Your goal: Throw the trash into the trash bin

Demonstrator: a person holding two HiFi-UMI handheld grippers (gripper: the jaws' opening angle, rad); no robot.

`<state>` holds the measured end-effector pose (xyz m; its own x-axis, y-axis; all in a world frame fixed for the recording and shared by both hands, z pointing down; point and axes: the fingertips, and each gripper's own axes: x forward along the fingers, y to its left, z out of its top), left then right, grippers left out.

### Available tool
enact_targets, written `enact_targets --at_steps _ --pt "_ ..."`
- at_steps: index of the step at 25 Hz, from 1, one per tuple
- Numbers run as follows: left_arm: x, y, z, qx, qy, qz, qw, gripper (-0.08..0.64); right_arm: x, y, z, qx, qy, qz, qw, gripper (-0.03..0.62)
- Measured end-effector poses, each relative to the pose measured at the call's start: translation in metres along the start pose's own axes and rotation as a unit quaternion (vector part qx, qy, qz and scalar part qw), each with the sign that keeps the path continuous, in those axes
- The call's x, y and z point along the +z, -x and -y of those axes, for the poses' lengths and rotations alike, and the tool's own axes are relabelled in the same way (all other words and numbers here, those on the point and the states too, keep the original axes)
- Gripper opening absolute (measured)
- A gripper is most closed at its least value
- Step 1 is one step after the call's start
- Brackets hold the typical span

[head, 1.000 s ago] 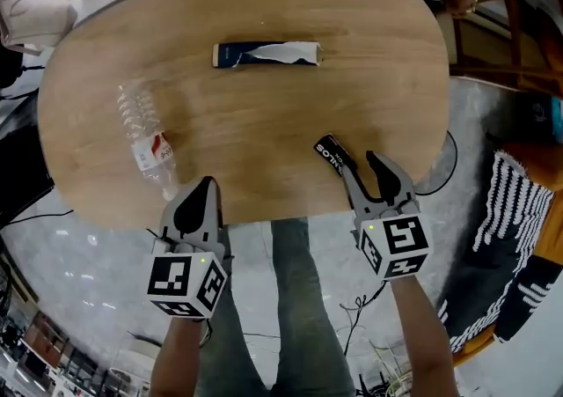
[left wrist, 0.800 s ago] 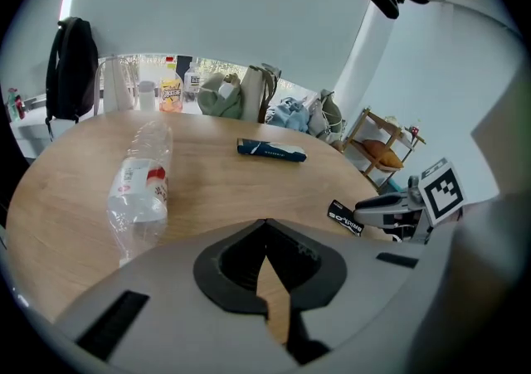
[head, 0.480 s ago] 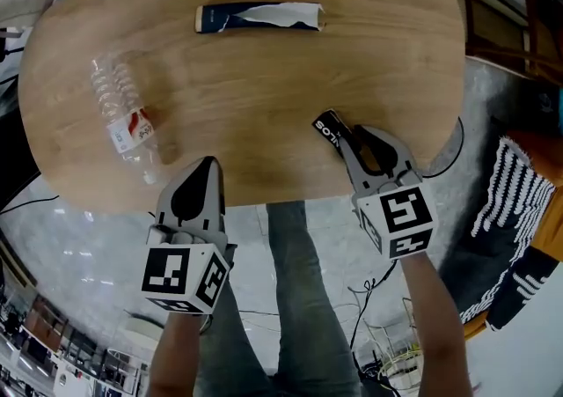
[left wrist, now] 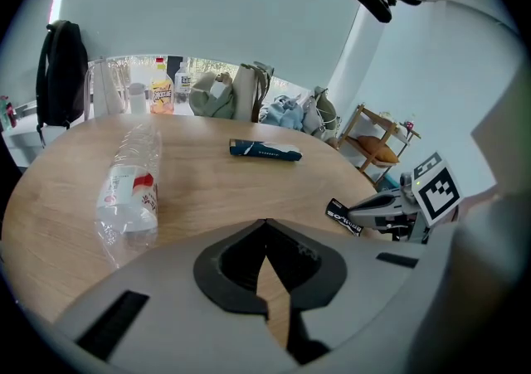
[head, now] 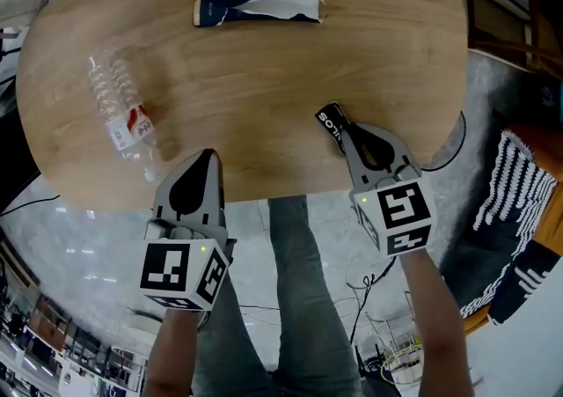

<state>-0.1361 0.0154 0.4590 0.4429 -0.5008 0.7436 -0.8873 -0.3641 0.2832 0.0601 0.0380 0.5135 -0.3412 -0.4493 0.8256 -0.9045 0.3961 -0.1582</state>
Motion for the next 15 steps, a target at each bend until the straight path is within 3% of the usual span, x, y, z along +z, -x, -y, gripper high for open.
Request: enact_targets --at_steps 7,15 --pt "0.004 0.000 0.004 -0.007 -0.009 0.000 0.9999 0.011 0.002 0.006 -0.001 0.002 -0.031 0.007 0.999 0.017" --pt "0.017 -0.004 0.025 -0.025 -0.035 -0.002 0.9991 0.011 0.006 0.037 0.015 -0.024 -0.083 0.040 0.995 0.015"
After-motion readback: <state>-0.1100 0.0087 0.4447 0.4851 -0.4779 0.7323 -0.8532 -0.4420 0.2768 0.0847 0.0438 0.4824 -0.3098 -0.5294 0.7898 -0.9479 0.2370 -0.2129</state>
